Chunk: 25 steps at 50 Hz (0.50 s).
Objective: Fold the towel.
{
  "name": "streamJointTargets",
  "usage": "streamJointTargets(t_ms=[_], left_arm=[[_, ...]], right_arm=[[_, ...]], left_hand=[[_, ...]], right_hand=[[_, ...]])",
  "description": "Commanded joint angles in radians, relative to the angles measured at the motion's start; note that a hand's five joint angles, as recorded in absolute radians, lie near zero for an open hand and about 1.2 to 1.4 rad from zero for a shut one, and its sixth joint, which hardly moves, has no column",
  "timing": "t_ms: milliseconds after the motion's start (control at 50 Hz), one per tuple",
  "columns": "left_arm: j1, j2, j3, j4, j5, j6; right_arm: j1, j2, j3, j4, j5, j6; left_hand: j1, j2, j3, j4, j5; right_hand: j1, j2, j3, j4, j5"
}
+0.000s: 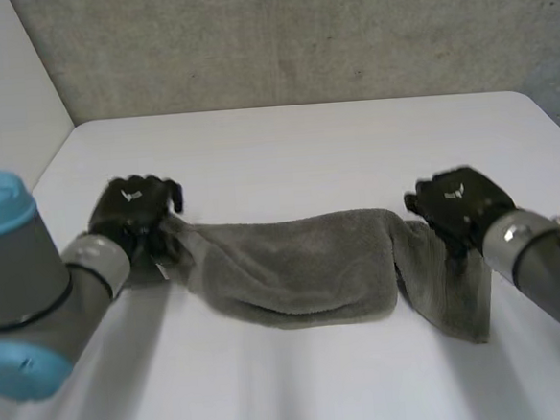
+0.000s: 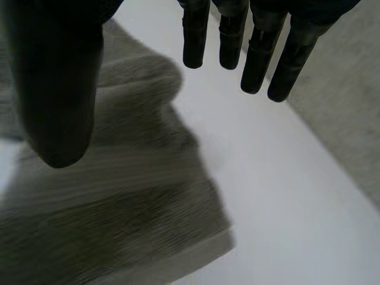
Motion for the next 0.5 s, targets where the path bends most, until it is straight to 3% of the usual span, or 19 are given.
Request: streamJointTargets(t_ms=[20, 140, 280, 500], left_arm=[[-0.005, 0.063, -0.171, -0.011, 0.083, 0.05], [-0.006, 0.051, -0.191, -0.01, 0.085, 0.065], [-0.006, -0.043, -0.138, -0.001, 0.085, 0.071], [-0.015, -0.181, -0.006, 0.004, 0.075, 0.076]], right_arm=[[-0.072, -0.089, 0.218, 0.001, -0.101, 0.039], [-0.097, -0.1, 0.293, -0.001, -0.131, 0.037], [-0.102, -0.073, 0.318, -0.077, -0.147, 0.049], [-0.088, 0.01, 0.246, -0.139, -0.144, 0.057]], left_hand=[[0.088, 0.089, 0.088, 0.086, -0.086], [0.038, 0.039, 0.039, 0.036, -0.135], [-0.246, -0.246, -0.246, -0.248, -0.42], [-0.306, -0.305, -0.305, -0.308, -0.479]], right_hand=[[0.14, 0.144, 0.149, 0.143, 0.119], [0.114, 0.118, 0.123, 0.117, 0.092], [0.07, 0.074, 0.079, 0.073, 0.048], [0.072, 0.077, 0.081, 0.076, 0.051]])
